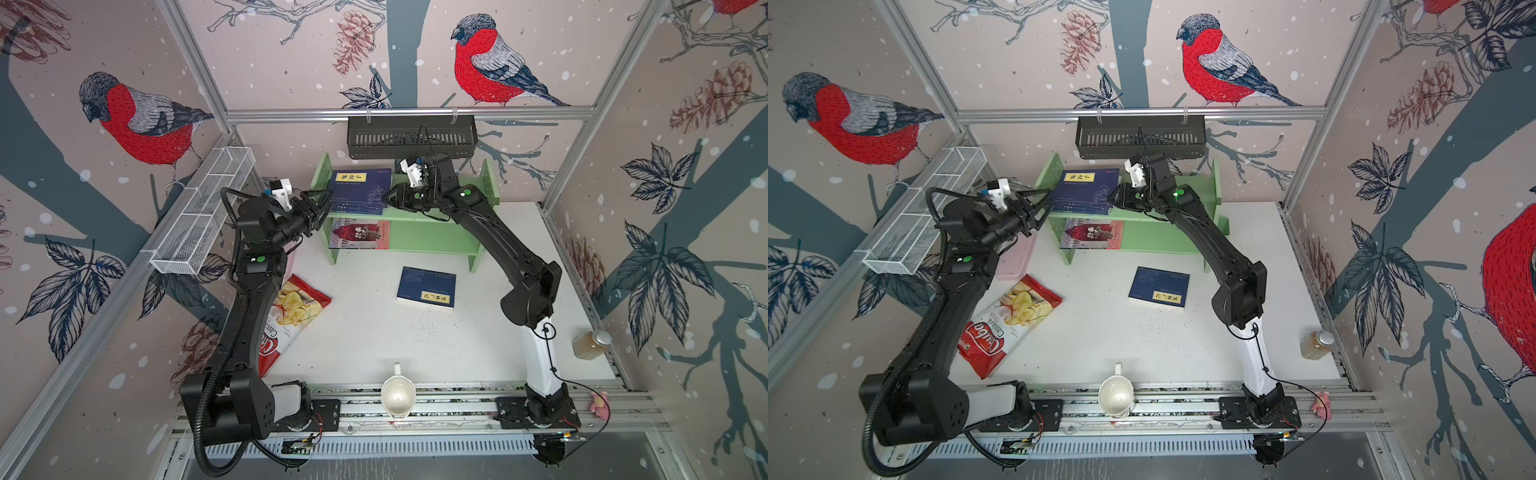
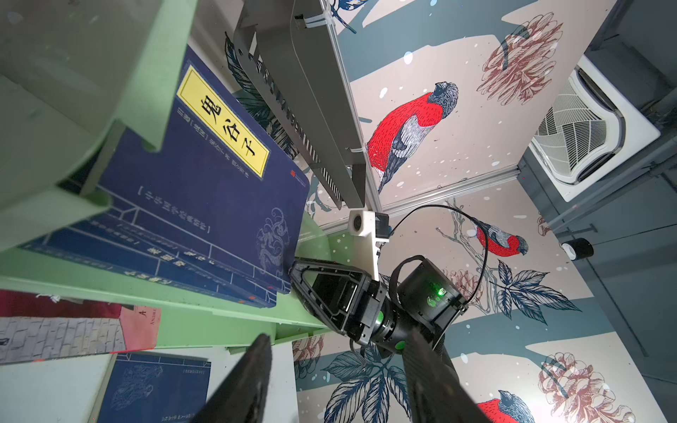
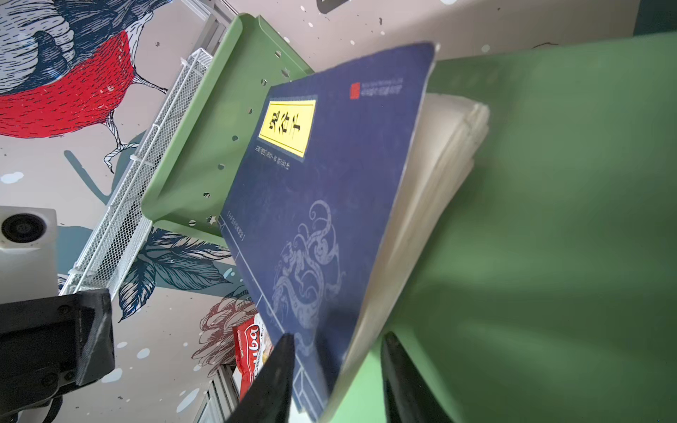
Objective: Stacking books/files
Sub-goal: Place the book on the bookshelf.
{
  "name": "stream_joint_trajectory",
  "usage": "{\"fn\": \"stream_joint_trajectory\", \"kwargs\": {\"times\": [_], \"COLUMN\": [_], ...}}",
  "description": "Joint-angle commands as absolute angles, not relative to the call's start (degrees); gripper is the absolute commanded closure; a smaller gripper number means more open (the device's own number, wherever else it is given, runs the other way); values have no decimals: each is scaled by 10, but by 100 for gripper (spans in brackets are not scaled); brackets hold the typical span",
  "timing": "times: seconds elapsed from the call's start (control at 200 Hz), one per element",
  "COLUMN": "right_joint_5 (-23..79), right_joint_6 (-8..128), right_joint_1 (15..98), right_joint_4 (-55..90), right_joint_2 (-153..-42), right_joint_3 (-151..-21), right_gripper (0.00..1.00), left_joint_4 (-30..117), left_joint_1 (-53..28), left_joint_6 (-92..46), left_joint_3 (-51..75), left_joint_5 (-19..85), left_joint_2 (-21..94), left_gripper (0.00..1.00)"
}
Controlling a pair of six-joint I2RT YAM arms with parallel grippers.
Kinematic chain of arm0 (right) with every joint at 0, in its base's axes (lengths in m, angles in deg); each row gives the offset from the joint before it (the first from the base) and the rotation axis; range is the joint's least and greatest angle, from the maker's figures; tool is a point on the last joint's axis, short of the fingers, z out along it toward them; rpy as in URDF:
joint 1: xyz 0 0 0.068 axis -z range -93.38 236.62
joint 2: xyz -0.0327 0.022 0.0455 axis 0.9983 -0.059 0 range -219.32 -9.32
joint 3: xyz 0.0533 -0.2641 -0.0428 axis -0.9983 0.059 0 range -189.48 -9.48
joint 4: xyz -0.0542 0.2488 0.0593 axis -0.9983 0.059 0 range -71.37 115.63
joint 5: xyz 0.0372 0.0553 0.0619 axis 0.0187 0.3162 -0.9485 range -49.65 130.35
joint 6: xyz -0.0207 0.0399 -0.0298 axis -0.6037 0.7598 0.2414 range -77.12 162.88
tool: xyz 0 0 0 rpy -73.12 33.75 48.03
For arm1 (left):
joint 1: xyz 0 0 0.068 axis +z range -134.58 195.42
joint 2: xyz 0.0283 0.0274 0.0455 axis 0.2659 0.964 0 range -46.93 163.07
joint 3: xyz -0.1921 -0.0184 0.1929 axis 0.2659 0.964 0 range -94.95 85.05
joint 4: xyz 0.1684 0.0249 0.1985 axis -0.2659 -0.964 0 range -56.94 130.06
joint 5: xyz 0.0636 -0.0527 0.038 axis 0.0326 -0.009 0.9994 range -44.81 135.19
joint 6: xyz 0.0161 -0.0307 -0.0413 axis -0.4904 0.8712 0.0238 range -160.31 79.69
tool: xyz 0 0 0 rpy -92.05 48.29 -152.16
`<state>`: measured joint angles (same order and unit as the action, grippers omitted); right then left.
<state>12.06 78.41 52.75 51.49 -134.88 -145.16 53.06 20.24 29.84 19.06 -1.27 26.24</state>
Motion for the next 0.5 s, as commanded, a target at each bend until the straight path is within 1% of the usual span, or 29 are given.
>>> {"fn": "stream_joint_trajectory", "kwargs": {"times": [0.0,0.155,0.22,0.495], "right_joint_5": [97,86,84,79], "right_joint_6": [806,815,816,811], "right_joint_1": [529,534,535,533], "right_joint_4": [484,481,482,490], "right_joint_2": [-1353,-1354,-1352,-1342], "right_joint_3": [-1450,-1447,-1443,-1435], "right_gripper": [69,76,81,82], "left_joint_4": [551,555,556,563], "left_joint_1": [204,204,204,204], "left_joint_6": [302,307,308,315], "left_joint_3": [191,193,193,193], "left_joint_5": [-17,-17,-18,-20], "left_joint_2": [259,259,259,264], "left_gripper": [41,41,41,41]}}
